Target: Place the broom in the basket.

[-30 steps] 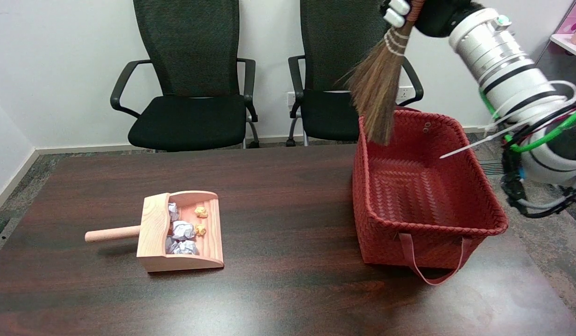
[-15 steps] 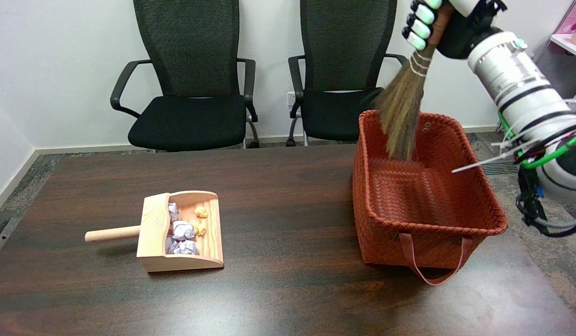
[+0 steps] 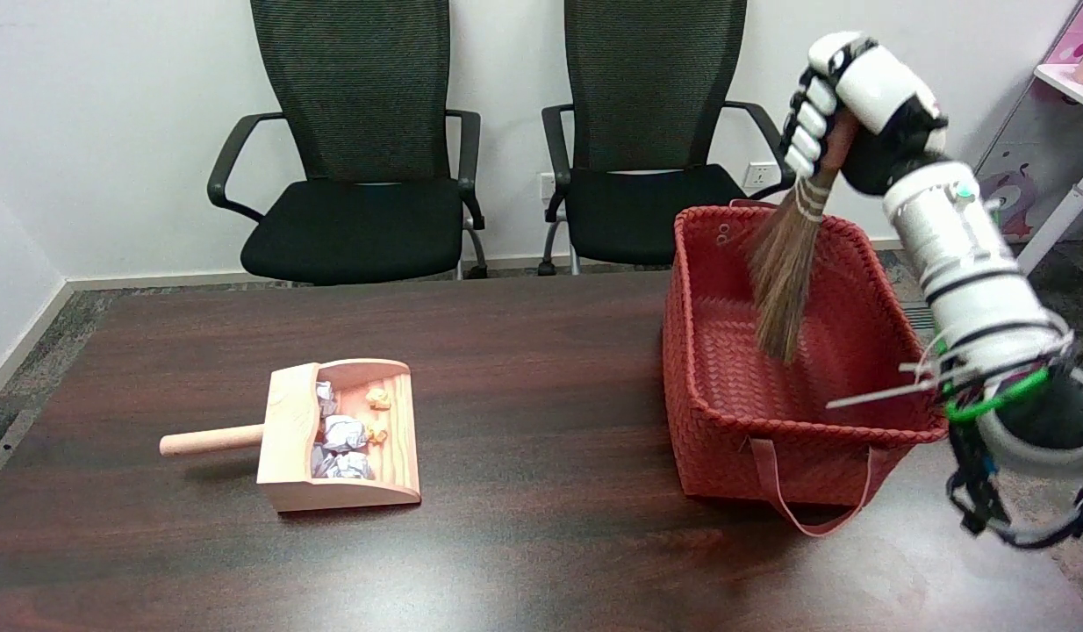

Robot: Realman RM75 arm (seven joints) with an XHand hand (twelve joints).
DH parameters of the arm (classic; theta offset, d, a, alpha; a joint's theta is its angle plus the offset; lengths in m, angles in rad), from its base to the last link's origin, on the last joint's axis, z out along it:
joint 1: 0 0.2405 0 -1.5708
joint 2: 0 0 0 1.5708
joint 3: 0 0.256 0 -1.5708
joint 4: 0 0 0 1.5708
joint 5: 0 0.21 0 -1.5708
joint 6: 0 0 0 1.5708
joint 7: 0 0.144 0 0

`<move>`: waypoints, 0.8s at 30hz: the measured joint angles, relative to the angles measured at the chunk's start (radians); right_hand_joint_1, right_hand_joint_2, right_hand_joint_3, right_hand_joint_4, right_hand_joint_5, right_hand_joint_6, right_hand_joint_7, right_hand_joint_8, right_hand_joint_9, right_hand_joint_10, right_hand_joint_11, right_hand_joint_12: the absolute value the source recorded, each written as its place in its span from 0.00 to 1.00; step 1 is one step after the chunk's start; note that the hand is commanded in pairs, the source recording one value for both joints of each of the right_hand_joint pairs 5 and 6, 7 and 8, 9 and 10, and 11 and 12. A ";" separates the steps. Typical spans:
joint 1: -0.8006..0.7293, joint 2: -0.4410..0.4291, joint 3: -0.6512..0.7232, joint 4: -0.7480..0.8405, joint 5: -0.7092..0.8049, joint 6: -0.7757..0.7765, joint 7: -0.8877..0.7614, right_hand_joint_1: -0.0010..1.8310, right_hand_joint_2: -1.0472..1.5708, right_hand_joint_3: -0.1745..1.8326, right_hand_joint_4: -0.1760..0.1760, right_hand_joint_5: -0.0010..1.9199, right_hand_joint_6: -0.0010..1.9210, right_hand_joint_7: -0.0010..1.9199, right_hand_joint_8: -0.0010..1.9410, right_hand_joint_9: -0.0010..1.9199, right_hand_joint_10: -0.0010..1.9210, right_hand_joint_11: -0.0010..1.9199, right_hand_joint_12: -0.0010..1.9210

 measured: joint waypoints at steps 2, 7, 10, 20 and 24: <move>-0.013 -0.022 -0.022 0.002 -0.028 -0.029 0.000 0.39 1.00 0.96 0.58 1.00 1.00 1.00 0.99 1.00 1.00 1.00 1.00; -0.041 -0.097 -0.079 0.014 -0.109 -0.092 0.000 0.39 1.00 0.96 0.58 1.00 1.00 1.00 0.99 1.00 1.00 1.00 1.00; -0.053 -0.140 -0.104 0.026 -0.153 -0.111 0.000 0.39 1.00 0.95 0.59 1.00 1.00 1.00 0.99 1.00 1.00 1.00 1.00; -0.074 -0.245 -0.155 0.104 -0.258 -0.109 0.000 0.40 1.00 0.93 0.60 1.00 1.00 1.00 0.99 1.00 1.00 1.00 1.00; -0.075 -0.275 -0.165 0.145 -0.299 -0.088 -0.001 0.40 1.00 0.94 0.62 1.00 1.00 1.00 0.99 1.00 1.00 1.00 1.00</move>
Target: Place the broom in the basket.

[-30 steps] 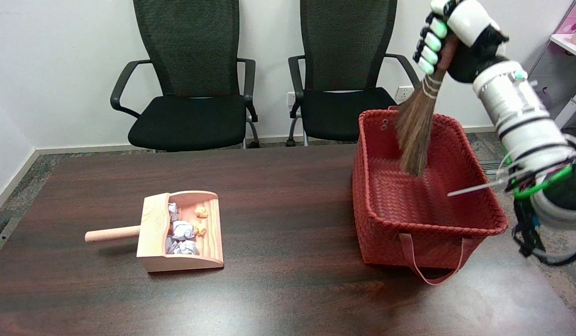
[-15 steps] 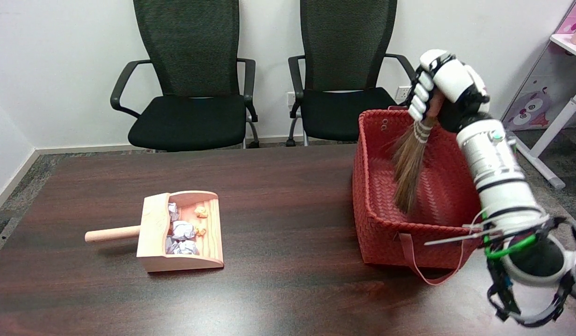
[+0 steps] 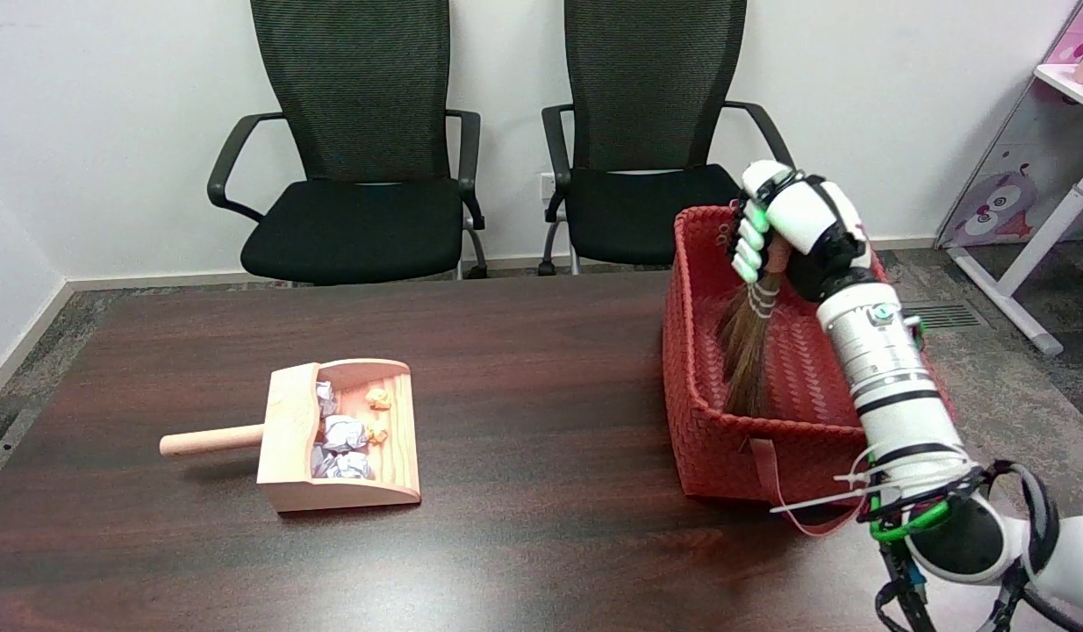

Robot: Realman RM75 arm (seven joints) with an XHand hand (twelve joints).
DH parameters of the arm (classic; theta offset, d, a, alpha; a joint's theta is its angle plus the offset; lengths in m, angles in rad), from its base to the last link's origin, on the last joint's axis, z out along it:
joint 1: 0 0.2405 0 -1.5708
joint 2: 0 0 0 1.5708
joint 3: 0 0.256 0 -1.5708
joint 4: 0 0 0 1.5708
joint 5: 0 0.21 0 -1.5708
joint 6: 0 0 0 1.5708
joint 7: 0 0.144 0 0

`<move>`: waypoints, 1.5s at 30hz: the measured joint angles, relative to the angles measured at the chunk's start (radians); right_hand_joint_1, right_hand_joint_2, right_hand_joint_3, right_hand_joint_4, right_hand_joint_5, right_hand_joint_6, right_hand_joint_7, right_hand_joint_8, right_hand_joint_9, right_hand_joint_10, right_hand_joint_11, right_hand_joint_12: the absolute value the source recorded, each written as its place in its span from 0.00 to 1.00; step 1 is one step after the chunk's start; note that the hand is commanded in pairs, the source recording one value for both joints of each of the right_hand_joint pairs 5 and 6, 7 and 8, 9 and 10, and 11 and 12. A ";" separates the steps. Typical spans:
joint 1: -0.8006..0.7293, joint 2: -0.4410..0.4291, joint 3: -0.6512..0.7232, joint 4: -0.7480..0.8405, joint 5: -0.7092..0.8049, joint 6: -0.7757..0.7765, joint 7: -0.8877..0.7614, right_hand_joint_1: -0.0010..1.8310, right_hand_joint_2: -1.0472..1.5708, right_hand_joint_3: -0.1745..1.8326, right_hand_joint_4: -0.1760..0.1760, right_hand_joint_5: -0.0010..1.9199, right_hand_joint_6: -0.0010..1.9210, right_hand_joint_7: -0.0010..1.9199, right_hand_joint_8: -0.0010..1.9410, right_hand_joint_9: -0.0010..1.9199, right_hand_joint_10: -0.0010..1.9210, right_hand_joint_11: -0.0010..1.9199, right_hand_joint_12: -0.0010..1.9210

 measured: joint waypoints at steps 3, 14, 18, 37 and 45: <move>0.003 -0.019 -0.005 0.029 -0.031 0.023 0.000 0.40 1.00 0.97 0.63 1.00 1.00 1.00 0.99 1.00 1.00 1.00 1.00; 0.034 -0.077 -0.020 0.125 -0.140 0.100 -0.001 0.42 0.84 0.99 1.00 0.97 0.97 0.97 0.96 0.99 0.99 0.90 0.90; 0.043 -0.097 -0.023 0.153 -0.172 0.116 -0.001 0.42 0.83 0.95 1.00 0.82 0.82 0.82 0.81 0.80 0.80 0.81 0.81; 0.071 -0.142 -0.028 0.210 -0.237 0.152 -0.001 0.39 0.74 0.81 0.12 0.45 0.45 0.45 0.45 0.14 0.14 0.27 0.27; 0.084 -0.148 -0.024 0.212 -0.254 0.153 -0.001 0.36 0.73 0.80 0.08 0.41 0.41 0.41 0.40 0.11 0.11 0.23 0.23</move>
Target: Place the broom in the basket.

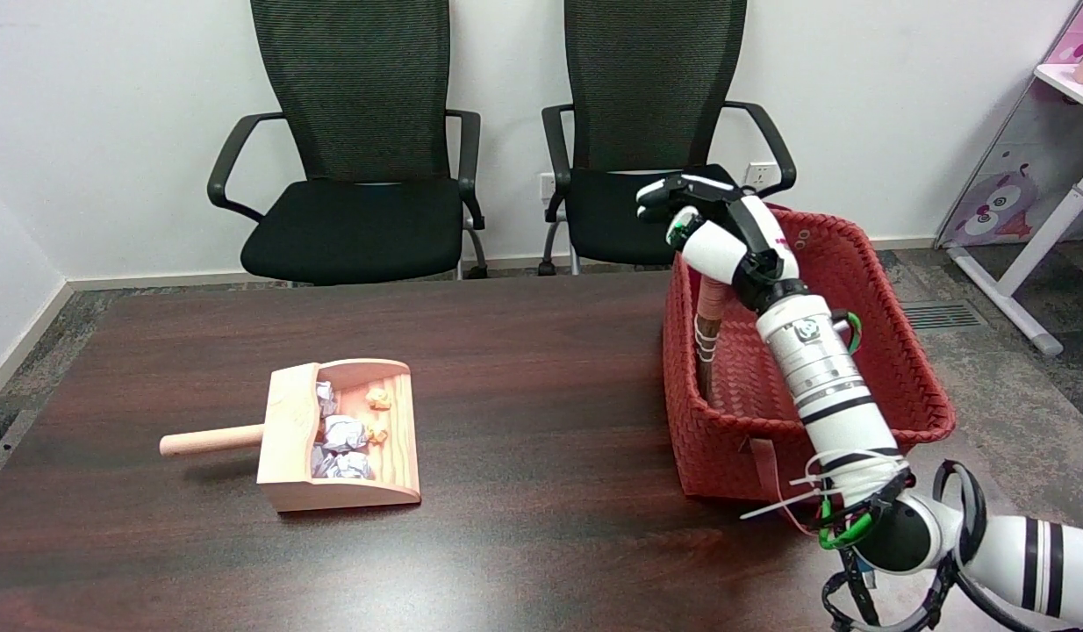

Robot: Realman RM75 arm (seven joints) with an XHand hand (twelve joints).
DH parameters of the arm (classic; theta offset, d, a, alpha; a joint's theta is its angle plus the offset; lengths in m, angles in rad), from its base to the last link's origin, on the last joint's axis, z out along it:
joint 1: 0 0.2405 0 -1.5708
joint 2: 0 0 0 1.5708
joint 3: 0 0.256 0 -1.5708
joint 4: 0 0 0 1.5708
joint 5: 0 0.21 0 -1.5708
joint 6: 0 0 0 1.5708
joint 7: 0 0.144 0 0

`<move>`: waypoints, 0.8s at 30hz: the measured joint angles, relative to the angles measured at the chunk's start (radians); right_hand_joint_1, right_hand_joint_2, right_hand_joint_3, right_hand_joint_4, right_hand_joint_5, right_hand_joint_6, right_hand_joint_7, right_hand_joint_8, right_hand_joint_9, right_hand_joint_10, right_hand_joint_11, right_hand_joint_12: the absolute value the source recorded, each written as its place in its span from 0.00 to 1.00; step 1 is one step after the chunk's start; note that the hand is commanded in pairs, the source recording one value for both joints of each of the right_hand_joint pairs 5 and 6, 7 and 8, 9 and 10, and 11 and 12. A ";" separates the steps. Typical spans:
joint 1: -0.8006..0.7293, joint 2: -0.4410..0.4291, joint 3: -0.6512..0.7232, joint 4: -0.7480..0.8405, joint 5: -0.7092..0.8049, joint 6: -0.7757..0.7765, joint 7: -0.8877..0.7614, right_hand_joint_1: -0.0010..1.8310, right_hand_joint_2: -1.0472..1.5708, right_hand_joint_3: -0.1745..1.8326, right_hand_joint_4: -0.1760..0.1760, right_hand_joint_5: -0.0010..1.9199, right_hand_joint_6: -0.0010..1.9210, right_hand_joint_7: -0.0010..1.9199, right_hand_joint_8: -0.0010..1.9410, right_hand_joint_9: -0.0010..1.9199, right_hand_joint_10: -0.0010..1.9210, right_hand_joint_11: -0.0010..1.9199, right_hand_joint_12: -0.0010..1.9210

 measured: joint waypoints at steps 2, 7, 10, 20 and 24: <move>0.003 -0.001 0.002 0.000 -0.005 0.000 0.000 0.36 0.72 0.80 0.08 0.38 0.38 0.38 0.38 0.11 0.11 0.23 0.23; 0.009 -0.002 0.014 -0.008 -0.021 0.000 0.000 0.35 0.70 0.72 0.02 0.29 0.29 0.29 0.29 0.10 0.10 0.20 0.20; 0.010 -0.002 0.024 -0.015 -0.027 -0.001 0.000 0.33 0.68 0.64 0.00 0.22 0.22 0.22 0.22 0.10 0.10 0.19 0.19; -0.002 0.000 0.053 -0.036 -0.048 -0.071 0.000 0.32 0.64 0.48 0.00 0.13 0.13 0.13 0.13 0.10 0.10 0.19 0.19; -0.011 0.002 0.062 -0.041 -0.055 -0.146 0.001 0.33 0.67 0.44 0.00 0.12 0.12 0.12 0.12 0.13 0.13 0.24 0.24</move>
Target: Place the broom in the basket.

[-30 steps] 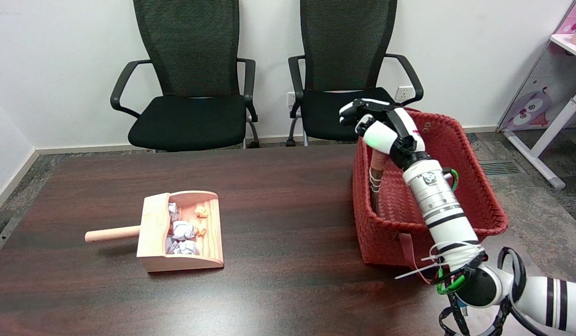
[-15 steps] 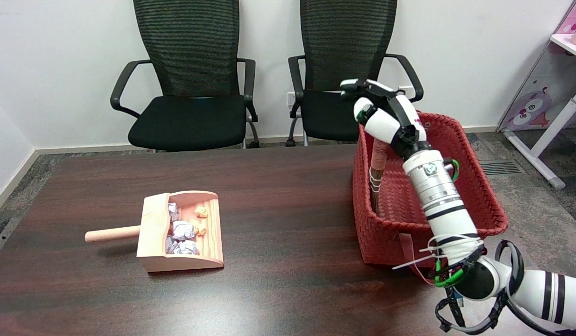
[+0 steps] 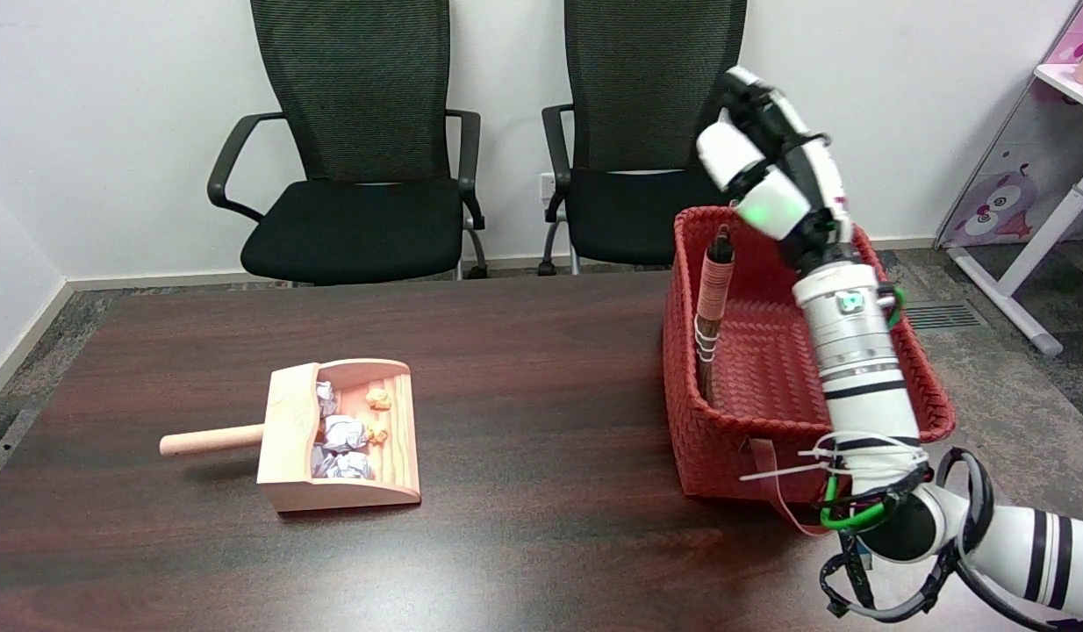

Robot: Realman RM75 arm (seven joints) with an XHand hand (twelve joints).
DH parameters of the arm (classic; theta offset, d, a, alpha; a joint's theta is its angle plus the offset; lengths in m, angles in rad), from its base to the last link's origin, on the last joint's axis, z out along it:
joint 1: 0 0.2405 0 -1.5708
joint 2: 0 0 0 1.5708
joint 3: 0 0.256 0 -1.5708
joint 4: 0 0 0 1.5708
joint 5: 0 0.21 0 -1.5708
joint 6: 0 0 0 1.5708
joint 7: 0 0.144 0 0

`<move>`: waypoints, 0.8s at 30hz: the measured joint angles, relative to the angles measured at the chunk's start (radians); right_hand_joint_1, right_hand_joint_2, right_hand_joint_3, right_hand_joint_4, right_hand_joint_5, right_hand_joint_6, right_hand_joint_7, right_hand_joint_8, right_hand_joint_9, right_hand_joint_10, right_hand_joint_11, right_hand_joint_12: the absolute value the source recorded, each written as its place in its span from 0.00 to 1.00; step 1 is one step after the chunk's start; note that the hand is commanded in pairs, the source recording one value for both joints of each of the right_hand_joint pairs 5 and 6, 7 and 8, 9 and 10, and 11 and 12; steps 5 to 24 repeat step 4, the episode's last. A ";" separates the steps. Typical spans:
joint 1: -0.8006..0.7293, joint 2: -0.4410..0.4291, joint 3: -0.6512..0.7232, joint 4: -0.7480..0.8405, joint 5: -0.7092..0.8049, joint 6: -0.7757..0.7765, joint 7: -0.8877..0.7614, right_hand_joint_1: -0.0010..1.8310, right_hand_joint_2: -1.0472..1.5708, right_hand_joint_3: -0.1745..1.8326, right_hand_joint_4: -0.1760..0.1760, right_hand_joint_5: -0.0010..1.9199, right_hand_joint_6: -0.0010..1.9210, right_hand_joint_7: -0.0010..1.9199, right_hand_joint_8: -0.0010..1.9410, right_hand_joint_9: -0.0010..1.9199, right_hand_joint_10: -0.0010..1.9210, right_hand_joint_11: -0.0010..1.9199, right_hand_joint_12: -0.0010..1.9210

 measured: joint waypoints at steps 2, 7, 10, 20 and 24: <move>-0.004 0.001 0.006 -0.004 -0.003 -0.042 0.000 0.33 0.68 0.43 0.00 0.13 0.13 0.13 0.13 0.14 0.14 0.25 0.25; -0.011 0.005 0.015 -0.009 -0.005 -0.083 0.000 0.33 0.69 0.43 0.00 0.13 0.13 0.13 0.13 0.15 0.15 0.26 0.26; -0.011 0.005 0.015 -0.009 -0.005 -0.083 0.000 0.33 0.69 0.43 0.00 0.13 0.13 0.13 0.13 0.15 0.15 0.26 0.26; -0.011 0.005 0.015 -0.009 -0.005 -0.083 0.000 0.33 0.69 0.43 0.00 0.13 0.13 0.13 0.13 0.15 0.15 0.26 0.26; -0.011 0.005 0.015 -0.009 -0.005 -0.083 0.000 0.33 0.69 0.43 0.00 0.13 0.13 0.13 0.13 0.15 0.15 0.26 0.26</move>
